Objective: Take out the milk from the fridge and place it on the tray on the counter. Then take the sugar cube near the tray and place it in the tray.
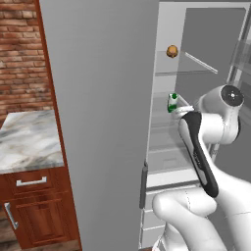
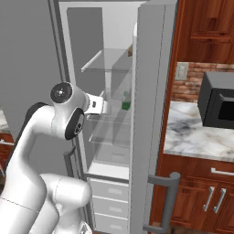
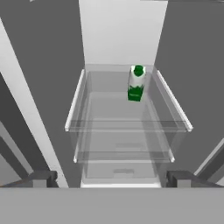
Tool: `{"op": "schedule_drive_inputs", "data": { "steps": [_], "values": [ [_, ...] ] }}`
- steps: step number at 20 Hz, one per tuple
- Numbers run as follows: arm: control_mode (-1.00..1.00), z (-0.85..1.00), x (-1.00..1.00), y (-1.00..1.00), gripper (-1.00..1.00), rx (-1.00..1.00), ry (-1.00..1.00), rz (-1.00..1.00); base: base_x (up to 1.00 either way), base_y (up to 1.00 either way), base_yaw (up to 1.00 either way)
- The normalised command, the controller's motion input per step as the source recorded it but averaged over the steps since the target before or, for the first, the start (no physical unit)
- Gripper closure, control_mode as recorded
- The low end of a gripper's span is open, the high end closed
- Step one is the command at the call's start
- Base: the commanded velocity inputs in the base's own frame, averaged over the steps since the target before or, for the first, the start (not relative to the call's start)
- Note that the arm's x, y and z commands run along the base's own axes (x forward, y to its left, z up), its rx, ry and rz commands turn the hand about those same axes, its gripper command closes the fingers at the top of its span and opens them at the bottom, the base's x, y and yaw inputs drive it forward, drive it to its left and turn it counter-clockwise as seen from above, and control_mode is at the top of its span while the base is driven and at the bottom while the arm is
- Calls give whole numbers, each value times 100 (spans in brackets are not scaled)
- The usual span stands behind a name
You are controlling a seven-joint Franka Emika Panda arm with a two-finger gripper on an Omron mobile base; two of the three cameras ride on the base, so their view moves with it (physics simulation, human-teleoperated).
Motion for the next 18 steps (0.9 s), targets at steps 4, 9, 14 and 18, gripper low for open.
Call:
{"op": "schedule_drive_inputs", "data": {
  "steps": [4,9,14,18],
  "values": [
    [-100,5,9,-27,-100,0,-1,-1,0,0,0],
    [-100,0,2,-10,-100,0,0,-8,0,0,0],
    [-100,0,11,0,-100,0,-6,-16,0,0,0],
    [-100,0,11,0,-100,0,-6,-14,0,0,0]
  ]
}}
